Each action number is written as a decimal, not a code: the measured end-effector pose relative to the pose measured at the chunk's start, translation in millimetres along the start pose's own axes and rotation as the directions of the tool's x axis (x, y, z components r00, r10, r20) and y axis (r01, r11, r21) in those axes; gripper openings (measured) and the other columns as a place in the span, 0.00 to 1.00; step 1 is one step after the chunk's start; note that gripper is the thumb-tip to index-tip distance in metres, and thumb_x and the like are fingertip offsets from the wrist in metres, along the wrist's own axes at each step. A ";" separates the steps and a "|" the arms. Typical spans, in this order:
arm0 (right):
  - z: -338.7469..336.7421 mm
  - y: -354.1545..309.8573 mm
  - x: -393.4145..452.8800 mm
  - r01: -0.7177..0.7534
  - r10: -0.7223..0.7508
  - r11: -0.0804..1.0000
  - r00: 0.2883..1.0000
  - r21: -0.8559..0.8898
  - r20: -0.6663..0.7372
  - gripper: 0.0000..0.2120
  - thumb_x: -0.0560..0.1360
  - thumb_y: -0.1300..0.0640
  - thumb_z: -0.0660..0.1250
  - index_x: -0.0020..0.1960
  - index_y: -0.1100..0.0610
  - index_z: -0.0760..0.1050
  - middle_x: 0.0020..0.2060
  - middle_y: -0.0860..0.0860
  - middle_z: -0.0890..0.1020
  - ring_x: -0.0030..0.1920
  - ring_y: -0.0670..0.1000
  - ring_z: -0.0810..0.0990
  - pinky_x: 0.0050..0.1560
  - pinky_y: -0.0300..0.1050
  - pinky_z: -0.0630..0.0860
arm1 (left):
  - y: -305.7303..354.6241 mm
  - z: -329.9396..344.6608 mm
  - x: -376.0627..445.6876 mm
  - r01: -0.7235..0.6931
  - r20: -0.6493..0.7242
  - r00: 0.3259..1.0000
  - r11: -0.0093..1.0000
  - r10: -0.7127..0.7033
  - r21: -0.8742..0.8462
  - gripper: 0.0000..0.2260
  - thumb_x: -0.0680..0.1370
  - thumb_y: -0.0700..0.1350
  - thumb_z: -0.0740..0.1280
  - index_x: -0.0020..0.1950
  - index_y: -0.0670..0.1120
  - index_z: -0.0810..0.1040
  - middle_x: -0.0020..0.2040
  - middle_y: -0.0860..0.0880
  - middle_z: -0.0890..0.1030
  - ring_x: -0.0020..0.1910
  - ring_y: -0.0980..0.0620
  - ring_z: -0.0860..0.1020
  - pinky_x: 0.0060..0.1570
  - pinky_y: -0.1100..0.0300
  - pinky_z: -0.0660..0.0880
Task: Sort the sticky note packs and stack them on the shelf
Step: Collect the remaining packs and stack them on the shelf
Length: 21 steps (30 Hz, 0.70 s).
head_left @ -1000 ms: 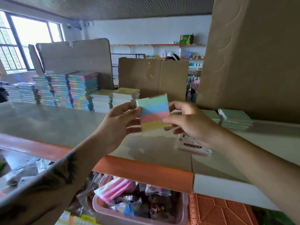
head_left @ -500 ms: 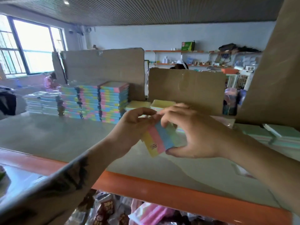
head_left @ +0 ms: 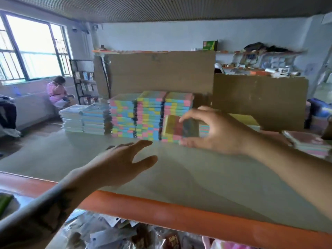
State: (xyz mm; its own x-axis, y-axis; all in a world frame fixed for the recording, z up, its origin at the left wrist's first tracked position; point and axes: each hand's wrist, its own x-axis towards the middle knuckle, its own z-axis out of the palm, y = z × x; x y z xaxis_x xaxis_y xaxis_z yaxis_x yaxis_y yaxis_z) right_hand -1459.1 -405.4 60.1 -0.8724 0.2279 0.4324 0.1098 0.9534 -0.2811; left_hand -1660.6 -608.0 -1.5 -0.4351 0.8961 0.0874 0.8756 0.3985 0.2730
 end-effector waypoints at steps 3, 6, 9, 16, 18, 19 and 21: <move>7.0 -20.9 60.6 -0.002 0.002 1.000 1.000 0.010 0.014 0.25 0.69 0.30 0.72 0.62 0.40 0.76 0.59 0.39 0.76 0.62 0.44 0.75 0.66 0.49 0.72 | -38.6 -7.2 -4.1 0.014 0.073 0.997 0.979 -0.030 0.204 0.41 0.68 0.82 0.43 0.79 0.70 0.53 0.80 0.63 0.60 0.79 0.56 0.59 0.77 0.50 0.57; 9.6 -35.9 117.8 -0.030 0.032 0.994 0.999 -0.104 0.015 0.24 0.71 0.29 0.71 0.62 0.39 0.76 0.55 0.38 0.74 0.58 0.46 0.74 0.59 0.46 0.69 | -69.1 -7.6 -3.4 0.066 0.092 0.992 0.980 -0.085 0.189 0.47 0.60 0.86 0.38 0.77 0.73 0.51 0.81 0.65 0.55 0.80 0.58 0.54 0.79 0.47 0.51; 16.9 -45.0 167.4 -0.057 0.065 0.988 0.997 -0.141 0.050 0.25 0.70 0.28 0.70 0.62 0.39 0.76 0.57 0.41 0.74 0.58 0.49 0.75 0.62 0.50 0.72 | -85.6 -9.9 -3.2 0.113 0.071 0.989 0.979 -0.127 0.172 0.44 0.61 0.86 0.41 0.77 0.74 0.50 0.81 0.65 0.53 0.81 0.57 0.52 0.79 0.45 0.50; 52.9 -38.8 227.3 -0.128 0.139 0.983 0.987 -0.135 0.078 0.28 0.68 0.26 0.72 0.60 0.41 0.77 0.60 0.48 0.79 0.58 0.53 0.78 0.62 0.52 0.75 | -88.8 -10.3 -4.0 0.152 0.051 0.985 0.976 -0.162 0.155 0.36 0.71 0.80 0.52 0.78 0.70 0.52 0.82 0.62 0.54 0.80 0.56 0.51 0.76 0.45 0.50; 55.9 -37.9 228.9 -0.130 0.138 0.987 0.987 -0.092 0.085 0.27 0.69 0.29 0.73 0.60 0.44 0.78 0.59 0.48 0.79 0.57 0.53 0.78 0.56 0.48 0.74 | -85.9 -11.6 -3.9 0.151 0.051 0.986 0.975 -0.161 0.160 0.35 0.74 0.78 0.54 0.78 0.69 0.54 0.81 0.62 0.55 0.80 0.56 0.52 0.76 0.44 0.50; 56.0 -37.9 229.2 -0.127 0.133 0.989 0.987 -0.077 0.087 0.28 0.68 0.29 0.73 0.60 0.44 0.78 0.59 0.48 0.79 0.57 0.52 0.78 0.55 0.48 0.74 | -85.2 -12.1 -4.2 0.151 0.055 0.985 0.976 -0.161 0.158 0.34 0.74 0.77 0.55 0.78 0.69 0.55 0.81 0.62 0.55 0.80 0.56 0.52 0.77 0.44 0.50; 55.6 -39.7 228.5 -0.116 0.122 0.991 0.988 -0.067 0.093 0.28 0.68 0.28 0.73 0.61 0.44 0.77 0.60 0.48 0.79 0.57 0.52 0.78 0.54 0.48 0.74 | -84.5 -12.9 -5.1 0.149 0.059 0.985 0.978 -0.159 0.147 0.34 0.74 0.76 0.55 0.78 0.68 0.55 0.81 0.62 0.56 0.80 0.56 0.51 0.77 0.43 0.49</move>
State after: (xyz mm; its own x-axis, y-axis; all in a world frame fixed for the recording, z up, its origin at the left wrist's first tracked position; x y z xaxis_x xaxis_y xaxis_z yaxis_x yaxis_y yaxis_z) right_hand -1689.2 -402.2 122.4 -0.8931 0.3230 0.3130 0.2419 0.9316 -0.2712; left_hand -1735.0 -648.8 -12.7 -0.5559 0.8312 -0.0140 0.8221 0.5521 0.1391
